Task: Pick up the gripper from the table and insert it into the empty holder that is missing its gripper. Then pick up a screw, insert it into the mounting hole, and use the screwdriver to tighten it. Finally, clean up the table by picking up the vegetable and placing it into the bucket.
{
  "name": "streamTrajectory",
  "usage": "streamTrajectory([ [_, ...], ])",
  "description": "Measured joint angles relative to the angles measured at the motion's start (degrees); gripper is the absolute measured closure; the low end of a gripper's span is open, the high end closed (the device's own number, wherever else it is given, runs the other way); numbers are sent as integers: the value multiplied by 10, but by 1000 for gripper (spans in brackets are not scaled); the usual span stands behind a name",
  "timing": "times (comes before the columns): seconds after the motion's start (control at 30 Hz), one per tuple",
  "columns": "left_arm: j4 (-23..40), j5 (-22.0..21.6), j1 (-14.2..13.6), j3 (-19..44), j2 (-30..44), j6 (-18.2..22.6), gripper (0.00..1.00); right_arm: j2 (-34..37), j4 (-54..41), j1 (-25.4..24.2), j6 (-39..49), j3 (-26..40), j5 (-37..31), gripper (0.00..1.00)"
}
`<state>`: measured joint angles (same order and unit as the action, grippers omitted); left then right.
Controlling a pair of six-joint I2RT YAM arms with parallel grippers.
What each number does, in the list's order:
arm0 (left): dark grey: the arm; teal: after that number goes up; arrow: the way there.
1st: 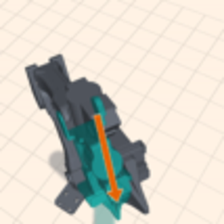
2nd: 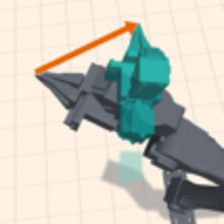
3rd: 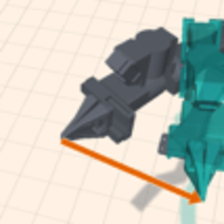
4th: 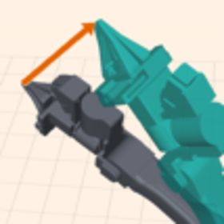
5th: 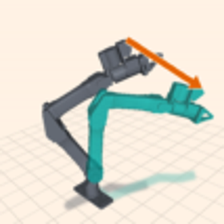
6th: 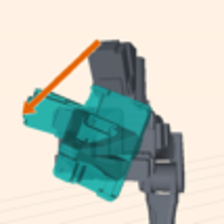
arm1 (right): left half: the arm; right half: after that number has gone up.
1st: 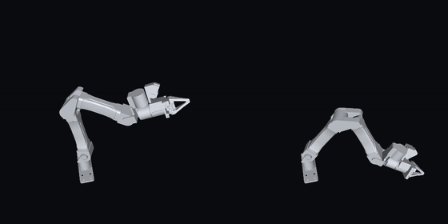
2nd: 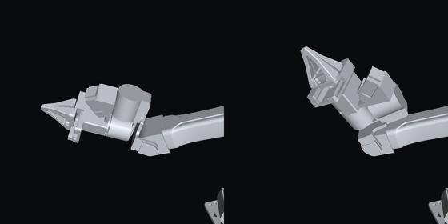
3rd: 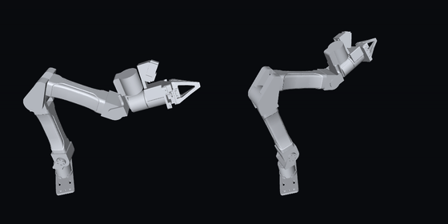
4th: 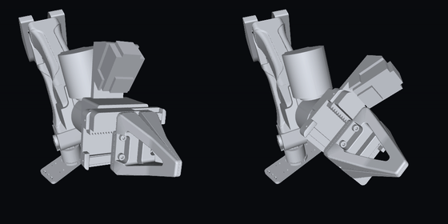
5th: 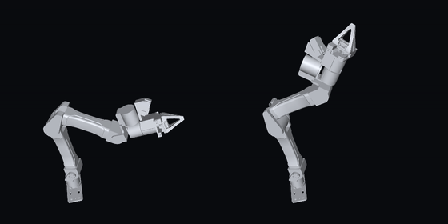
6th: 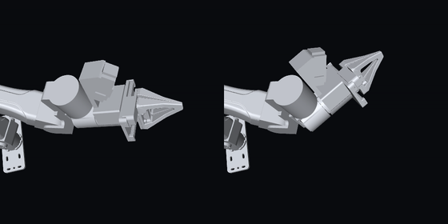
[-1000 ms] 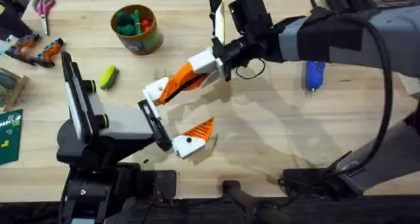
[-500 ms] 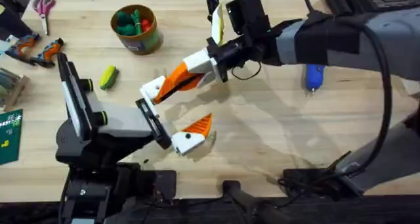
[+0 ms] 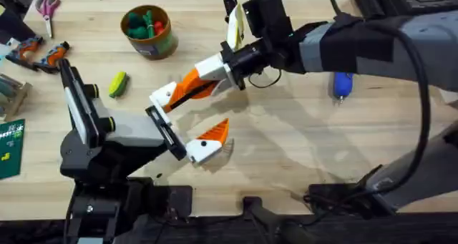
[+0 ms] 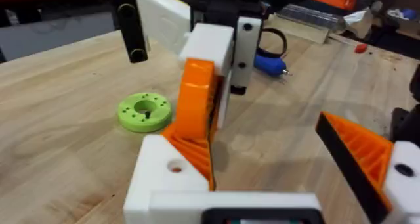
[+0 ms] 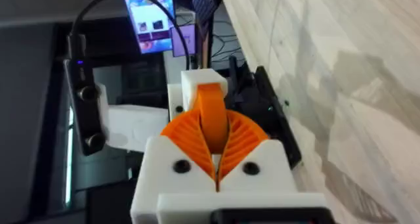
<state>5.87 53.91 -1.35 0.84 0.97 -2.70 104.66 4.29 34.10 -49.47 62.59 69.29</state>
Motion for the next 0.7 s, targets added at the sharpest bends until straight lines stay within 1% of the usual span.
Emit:
streamTrajectory([
  [0.3, -1, -25, 3, 0, 1, -2, 7, -3, 31, 14, -13, 0, -37, 992],
  [0.7, -1, -23, 3, 0, 1, -7, 6, -4, 31, 12, -16, 0, -47, 992],
])
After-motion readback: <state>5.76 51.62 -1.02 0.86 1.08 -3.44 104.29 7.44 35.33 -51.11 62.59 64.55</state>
